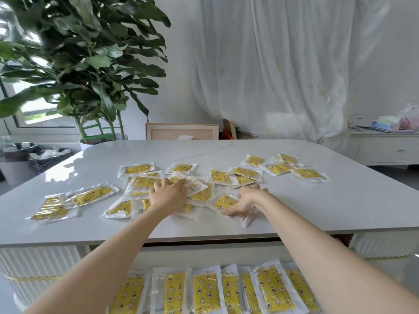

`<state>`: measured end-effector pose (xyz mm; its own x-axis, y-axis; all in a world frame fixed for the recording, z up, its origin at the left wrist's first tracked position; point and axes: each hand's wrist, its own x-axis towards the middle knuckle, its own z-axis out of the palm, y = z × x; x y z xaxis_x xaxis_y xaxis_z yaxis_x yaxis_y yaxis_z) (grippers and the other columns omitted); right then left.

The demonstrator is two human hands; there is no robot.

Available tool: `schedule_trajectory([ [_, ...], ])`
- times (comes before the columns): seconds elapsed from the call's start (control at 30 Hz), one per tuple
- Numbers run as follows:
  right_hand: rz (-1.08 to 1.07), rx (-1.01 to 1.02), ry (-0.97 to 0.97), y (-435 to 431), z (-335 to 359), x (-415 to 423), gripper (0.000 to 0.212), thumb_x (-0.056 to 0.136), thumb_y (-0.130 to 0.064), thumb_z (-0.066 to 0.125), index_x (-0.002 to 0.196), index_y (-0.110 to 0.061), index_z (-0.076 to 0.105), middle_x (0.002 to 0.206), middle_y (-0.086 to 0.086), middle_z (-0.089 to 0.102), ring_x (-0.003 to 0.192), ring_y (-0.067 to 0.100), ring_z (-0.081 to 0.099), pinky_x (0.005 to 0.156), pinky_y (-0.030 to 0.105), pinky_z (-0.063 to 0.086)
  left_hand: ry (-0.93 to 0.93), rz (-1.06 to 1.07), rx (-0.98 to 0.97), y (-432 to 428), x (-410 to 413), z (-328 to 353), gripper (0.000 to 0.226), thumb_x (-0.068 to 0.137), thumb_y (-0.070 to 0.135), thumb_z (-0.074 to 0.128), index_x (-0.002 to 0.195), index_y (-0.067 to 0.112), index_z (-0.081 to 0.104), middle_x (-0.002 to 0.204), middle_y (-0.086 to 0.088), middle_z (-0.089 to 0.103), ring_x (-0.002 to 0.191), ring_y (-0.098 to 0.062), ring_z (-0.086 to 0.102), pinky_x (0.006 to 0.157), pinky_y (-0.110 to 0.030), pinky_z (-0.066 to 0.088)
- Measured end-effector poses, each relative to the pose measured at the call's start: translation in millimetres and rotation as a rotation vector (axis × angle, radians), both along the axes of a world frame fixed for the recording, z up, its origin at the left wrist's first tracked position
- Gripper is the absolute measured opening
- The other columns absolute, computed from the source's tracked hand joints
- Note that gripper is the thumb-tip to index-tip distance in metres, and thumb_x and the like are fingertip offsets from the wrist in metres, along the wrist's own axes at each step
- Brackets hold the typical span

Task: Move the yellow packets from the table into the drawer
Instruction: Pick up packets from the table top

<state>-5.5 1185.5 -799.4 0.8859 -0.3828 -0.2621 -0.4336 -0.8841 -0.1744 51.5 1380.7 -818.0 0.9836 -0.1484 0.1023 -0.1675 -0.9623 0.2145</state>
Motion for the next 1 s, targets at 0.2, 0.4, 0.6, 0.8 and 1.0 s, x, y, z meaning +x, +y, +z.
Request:
schedule_trajectory([
  [0.2, -0.033, 0.304, -0.120, 6.4, 4.7, -2.4, 0.099, 0.052, -0.040, 0.091, 0.132, -0.005, 0.046, 0.125, 0.008, 0.060, 0.109, 0.023, 0.059, 0.094, 0.032, 0.049, 0.384, 0.023, -0.313, 12.3, 14.4, 26.6, 0.072, 0.056, 0.034, 0.061, 0.127, 0.035, 0.052, 0.121, -0.004, 0.055, 0.117, -0.027, 0.051, 0.107, -0.040, 0.038],
  [0.4, -0.181, 0.745, -0.332, 5.5, 3.8, -0.2, 0.060, 0.071, -0.018, 0.082, 0.123, -0.005, 0.055, 0.111, 0.007, 0.065, 0.092, 0.019, 0.064, 0.070, 0.029, 0.055, 0.375, 0.067, -0.458, 26.4, 12.3, 28.1, 0.078, 0.077, 0.025, 0.076, 0.143, 0.012, 0.035, 0.135, -0.009, 0.043, 0.119, -0.025, 0.047, 0.083, -0.028, 0.039],
  [0.6, -0.280, 1.117, -0.654, 25.1, 16.9, -0.1, 0.012, 0.081, -0.016, 0.072, 0.084, -0.013, 0.060, 0.096, 0.005, 0.067, 0.092, 0.021, 0.062, 0.071, 0.030, 0.051, 0.377, -0.089, -0.386, 32.2, 1.0, 20.2, 0.049, 0.089, 0.036, 0.053, 0.132, 0.013, 0.047, 0.128, -0.010, 0.052, 0.116, -0.026, 0.050, 0.102, -0.034, 0.037],
  [0.8, -0.287, 1.498, -0.574, 41.0, 31.1, 0.0, 0.022, 0.080, -0.013, 0.072, 0.100, -0.010, 0.066, 0.103, 0.008, 0.072, 0.094, 0.028, 0.070, 0.074, 0.038, 0.059, 0.085, -0.147, -0.652, 48.2, -7.7, 30.5, 0.047, 0.100, 0.017, 0.036, 0.145, 0.022, 0.026, 0.128, -0.009, 0.048, 0.106, -0.025, 0.052, 0.082, -0.031, 0.045],
  [1.0, -0.169, 1.626, -0.512, 55.0, 39.2, -5.6, 0.034, 0.085, -0.014, 0.065, 0.119, -0.008, 0.062, 0.110, 0.011, 0.070, 0.093, 0.027, 0.068, 0.060, 0.029, 0.055, 0.144, -0.078, -0.848, 75.6, -31.7, 50.2, 0.115, 0.067, 0.047, 0.077, 0.149, 0.035, -0.002, 0.147, -0.009, 0.022, 0.131, -0.031, 0.033, 0.111, -0.050, 0.029],
])
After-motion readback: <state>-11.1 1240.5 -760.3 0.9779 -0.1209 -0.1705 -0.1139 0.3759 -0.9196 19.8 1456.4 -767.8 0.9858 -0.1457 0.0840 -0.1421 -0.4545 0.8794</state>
